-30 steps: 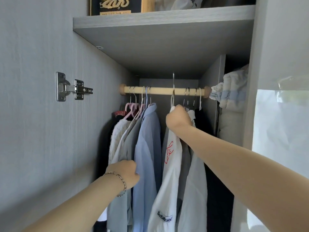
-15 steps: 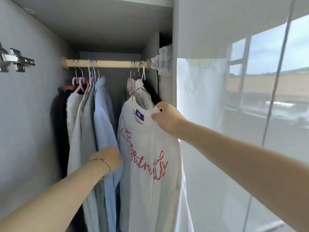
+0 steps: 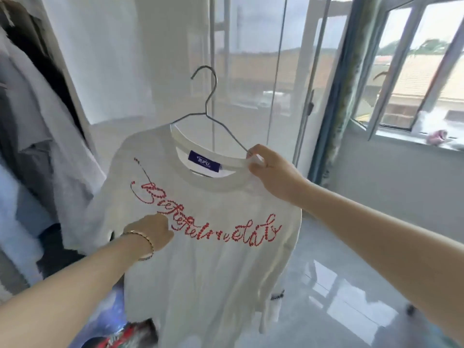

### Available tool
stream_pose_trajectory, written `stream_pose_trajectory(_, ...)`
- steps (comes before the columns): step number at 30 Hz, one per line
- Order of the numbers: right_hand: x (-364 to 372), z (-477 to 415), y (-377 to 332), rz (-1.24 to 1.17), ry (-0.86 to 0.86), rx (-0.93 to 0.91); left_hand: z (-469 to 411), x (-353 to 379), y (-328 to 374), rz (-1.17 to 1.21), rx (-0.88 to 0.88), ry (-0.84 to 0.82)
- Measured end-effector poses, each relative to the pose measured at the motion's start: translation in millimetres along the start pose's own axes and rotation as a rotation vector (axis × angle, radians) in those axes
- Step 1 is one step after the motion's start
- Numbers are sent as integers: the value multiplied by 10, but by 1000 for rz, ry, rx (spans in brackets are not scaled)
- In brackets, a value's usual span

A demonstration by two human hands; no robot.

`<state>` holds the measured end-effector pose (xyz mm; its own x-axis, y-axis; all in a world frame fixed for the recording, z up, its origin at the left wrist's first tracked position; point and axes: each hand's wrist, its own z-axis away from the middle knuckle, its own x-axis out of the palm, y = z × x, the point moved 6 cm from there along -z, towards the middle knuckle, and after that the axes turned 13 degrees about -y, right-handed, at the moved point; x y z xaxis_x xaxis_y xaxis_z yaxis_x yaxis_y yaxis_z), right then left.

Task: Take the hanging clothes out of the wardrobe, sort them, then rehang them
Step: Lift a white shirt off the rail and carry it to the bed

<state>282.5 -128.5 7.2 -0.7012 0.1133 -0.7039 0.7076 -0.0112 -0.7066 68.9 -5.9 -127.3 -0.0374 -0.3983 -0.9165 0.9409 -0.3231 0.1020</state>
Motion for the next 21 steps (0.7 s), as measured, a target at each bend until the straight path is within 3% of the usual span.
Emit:
stream_pose_trajectory(11, -1616, 2599, 2221, -40, 343, 364, 342, 1371, 3314, -72, 385, -161)
stream_pose_trajectory(21, -1992, 4283, 2849, 1, 594, 628, 865, 2116, 5566, -161, 751, -195)
